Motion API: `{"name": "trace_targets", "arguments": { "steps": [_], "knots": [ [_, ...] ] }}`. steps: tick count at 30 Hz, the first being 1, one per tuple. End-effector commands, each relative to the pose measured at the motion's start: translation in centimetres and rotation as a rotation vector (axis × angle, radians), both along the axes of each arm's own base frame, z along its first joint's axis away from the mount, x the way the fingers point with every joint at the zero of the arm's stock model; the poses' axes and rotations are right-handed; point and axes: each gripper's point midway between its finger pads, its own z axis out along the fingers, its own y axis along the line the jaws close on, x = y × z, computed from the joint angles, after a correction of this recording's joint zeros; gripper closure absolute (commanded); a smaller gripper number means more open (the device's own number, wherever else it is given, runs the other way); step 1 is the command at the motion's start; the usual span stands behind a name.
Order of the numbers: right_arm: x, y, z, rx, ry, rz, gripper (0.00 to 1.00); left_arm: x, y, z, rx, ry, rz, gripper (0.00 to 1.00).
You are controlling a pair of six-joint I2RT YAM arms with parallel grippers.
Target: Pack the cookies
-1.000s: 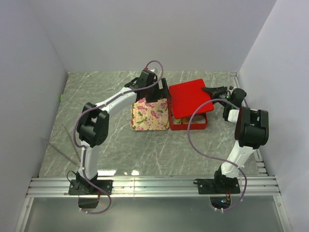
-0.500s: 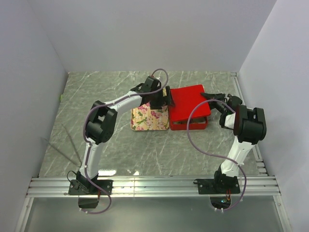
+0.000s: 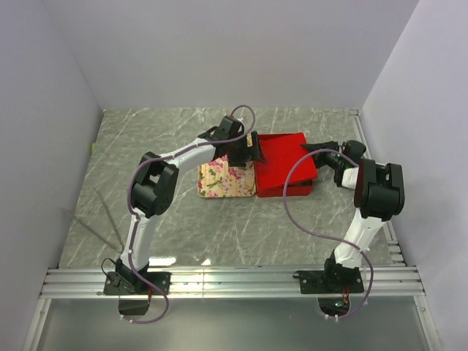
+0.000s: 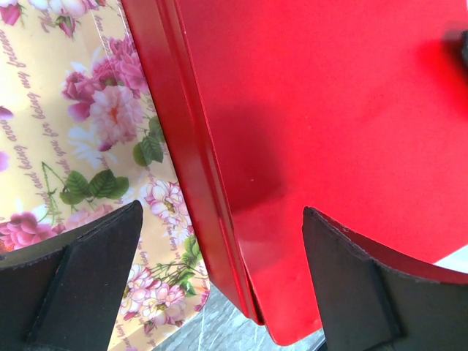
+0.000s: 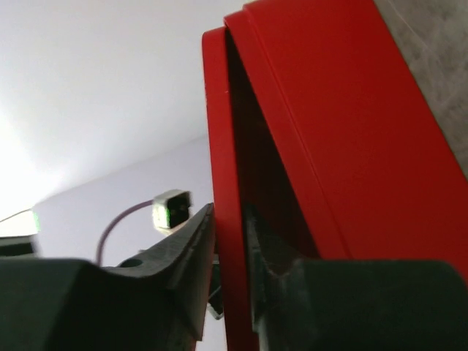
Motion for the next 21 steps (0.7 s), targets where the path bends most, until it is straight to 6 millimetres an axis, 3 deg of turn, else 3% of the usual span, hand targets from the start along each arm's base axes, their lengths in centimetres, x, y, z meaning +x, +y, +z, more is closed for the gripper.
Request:
{"name": "trace_targets", "arguments": {
  "steps": [1, 2, 4, 7, 12, 21],
  "knots": [
    [-0.5, 0.5, 2.3, -0.166, 0.005, 0.097, 0.65, 0.6, -1.0, 0.7, -0.027, -0.037, -0.021, 0.04],
    [0.1, 0.4, 3.4, -0.197, -0.011, 0.104, 0.64, 0.7, -1.0, 0.8, -0.028, -0.037, -0.019, 0.04],
    [-0.7, -0.1, 2.5, -0.260, 0.070, 0.123, 0.63, 0.7, -1.0, 0.7, -0.028, -0.035, -0.018, 0.04],
    [-0.6, -0.7, 3.3, -0.341, 0.129, 0.142, 0.58, 0.9, -1.0, 0.9, -0.031, -0.040, -0.014, 0.04],
    [-2.8, -1.8, 1.0, -0.456, 0.317, 0.188, 0.56, 0.9, -1.1, 1.0, -0.032, -0.041, -0.013, 0.05],
    [-5.3, -2.0, -1.0, -0.524, 0.420, 0.247, 0.56, 0.8, -1.1, 1.3, -0.038, -0.044, -0.017, 0.05]
  ]
}}
